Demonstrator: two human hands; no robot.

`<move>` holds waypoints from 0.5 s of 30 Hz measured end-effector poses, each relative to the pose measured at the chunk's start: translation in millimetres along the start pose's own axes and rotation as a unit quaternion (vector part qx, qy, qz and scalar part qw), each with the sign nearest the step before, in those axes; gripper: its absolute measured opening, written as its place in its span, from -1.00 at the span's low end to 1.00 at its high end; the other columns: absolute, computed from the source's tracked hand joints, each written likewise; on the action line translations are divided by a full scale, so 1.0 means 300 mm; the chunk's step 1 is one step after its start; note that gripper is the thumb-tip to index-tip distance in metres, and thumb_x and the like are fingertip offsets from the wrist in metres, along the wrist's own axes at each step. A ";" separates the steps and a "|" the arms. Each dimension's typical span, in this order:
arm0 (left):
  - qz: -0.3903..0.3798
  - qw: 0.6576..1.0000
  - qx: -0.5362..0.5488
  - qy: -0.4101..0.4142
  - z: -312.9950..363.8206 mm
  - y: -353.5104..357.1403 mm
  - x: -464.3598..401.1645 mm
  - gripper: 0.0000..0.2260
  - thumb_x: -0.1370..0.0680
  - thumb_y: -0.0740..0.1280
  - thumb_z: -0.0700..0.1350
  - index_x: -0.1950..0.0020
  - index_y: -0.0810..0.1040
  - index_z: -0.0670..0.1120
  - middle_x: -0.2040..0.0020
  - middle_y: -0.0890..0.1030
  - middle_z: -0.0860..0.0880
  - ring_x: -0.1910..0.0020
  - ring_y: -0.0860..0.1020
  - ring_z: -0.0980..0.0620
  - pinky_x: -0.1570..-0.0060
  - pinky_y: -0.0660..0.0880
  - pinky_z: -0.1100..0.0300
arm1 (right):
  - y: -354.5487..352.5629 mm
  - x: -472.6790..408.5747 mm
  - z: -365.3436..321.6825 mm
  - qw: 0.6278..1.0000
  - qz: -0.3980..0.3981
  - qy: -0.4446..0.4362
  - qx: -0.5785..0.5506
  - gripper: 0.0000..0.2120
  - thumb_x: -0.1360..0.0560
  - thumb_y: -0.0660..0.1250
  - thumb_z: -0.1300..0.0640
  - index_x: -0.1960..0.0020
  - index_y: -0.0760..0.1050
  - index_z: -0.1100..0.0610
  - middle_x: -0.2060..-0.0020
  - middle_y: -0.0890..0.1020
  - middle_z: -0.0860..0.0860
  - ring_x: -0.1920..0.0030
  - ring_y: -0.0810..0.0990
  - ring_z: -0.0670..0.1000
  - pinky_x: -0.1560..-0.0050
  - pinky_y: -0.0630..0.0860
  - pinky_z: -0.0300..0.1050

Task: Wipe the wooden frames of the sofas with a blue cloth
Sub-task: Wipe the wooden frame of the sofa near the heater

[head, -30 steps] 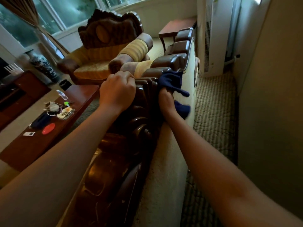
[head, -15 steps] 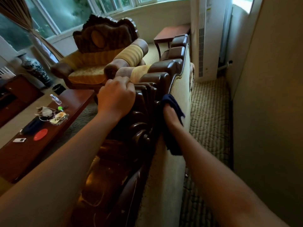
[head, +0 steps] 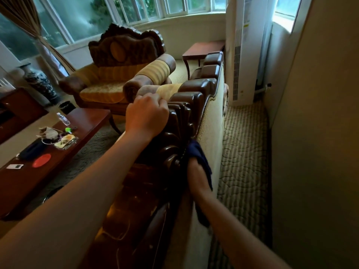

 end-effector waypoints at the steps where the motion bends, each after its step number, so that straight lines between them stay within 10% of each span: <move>1: 0.006 1.000 0.018 -0.011 0.003 -0.010 0.001 -0.63 -0.56 0.02 -0.05 -0.11 0.55 -0.17 -0.14 0.56 -0.18 -0.16 0.46 -0.18 -0.07 0.34 0.00 | -0.002 -0.051 -0.037 1.000 0.009 -0.014 0.020 -0.65 -0.64 0.00 0.08 0.30 0.34 -0.02 0.37 0.42 -0.11 0.36 0.37 -0.15 0.30 0.32 -0.24; 10: 0.119 0.903 0.402 -0.096 -0.085 -0.138 0.099 -0.69 -0.50 0.12 -0.20 -0.13 0.59 -0.17 -0.09 0.60 -0.08 -0.14 0.53 0.01 -0.23 0.45 0.08 | 0.039 0.129 0.031 1.000 0.017 0.001 -0.008 -0.70 -0.63 0.06 0.13 0.27 0.33 -0.02 0.36 0.45 -0.13 0.35 0.40 -0.19 0.26 0.35 -0.26; 15: 0.015 0.868 0.441 -0.228 -0.322 -0.036 0.264 -0.82 -0.53 0.16 -0.14 0.01 0.54 0.01 -0.02 0.58 -0.05 -0.03 0.53 0.00 -0.02 0.47 0.08 | 0.085 0.322 0.121 0.998 -0.027 -0.015 0.060 -0.69 -0.61 0.08 0.28 0.26 0.42 0.08 0.44 0.41 -0.05 0.49 0.38 -0.20 0.38 0.30 -0.37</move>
Point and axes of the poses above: each hand's wrist, its own x-axis away from the middle knuckle, its own y-axis out of the palm, z = x × y, the point moved 7 cm from there along -x, towards the middle knuckle
